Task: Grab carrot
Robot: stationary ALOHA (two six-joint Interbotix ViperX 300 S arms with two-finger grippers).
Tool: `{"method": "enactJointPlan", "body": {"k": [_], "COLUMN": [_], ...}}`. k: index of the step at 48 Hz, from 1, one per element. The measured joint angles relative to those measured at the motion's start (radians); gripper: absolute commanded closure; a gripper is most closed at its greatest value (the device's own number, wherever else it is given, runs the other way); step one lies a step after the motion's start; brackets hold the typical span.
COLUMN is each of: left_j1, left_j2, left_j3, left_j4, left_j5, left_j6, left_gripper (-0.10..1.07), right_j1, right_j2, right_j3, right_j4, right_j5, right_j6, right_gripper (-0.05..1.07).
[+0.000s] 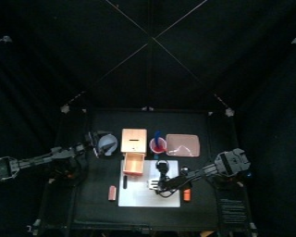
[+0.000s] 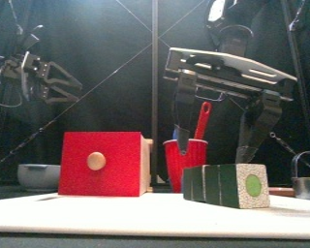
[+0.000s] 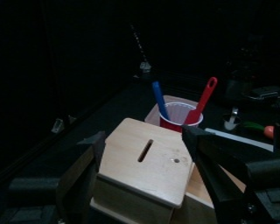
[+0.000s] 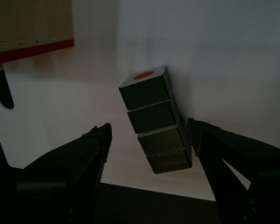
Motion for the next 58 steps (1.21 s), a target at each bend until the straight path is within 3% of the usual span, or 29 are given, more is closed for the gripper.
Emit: {"method": "enactJointPlan", "body": {"k": [8,14,22,28,39,51,58], "left_j1": [-0.002,-0.003,-0.003,-0.006,-0.055,-0.152,-0.173], "left_j2": [0.0,0.0,0.0,0.0,0.0,0.0,0.0], "left_j3": [0.0,0.0,0.0,-0.003,-0.032,-0.074,-0.081], "left_j4": [-0.002,0.002,0.017,0.023,0.025,0.025,0.025], "left_j5": [0.0,0.0,0.0,-0.002,-0.005,-0.005,-0.005], "left_j6": [0.002,0.003,0.003,0.002,0.003,0.002,0.0], "left_gripper": [-0.03,-0.03,-0.03,-0.03,-0.03,-0.03,-0.03], "right_j1": [-0.002,-0.002,0.0,0.0,-0.002,-0.006,-0.026], "right_j2": [-0.012,-0.074,-0.164,-0.227,-0.321,-0.492,-0.555], "right_j3": [0.005,0.032,0.074,0.11,0.172,0.258,0.316], "right_j4": [-0.038,-0.107,-0.183,-0.23,-0.278,-0.469,-0.551], "right_j5": [0.021,0.025,0.018,-0.003,-0.12,-0.259,-0.322], "right_j6": [-0.02,-0.067,-0.264,-0.482,-0.716,-0.758,-0.747], "right_gripper": [0.05,0.05,0.05,0.05,0.05,0.05,0.05]}}
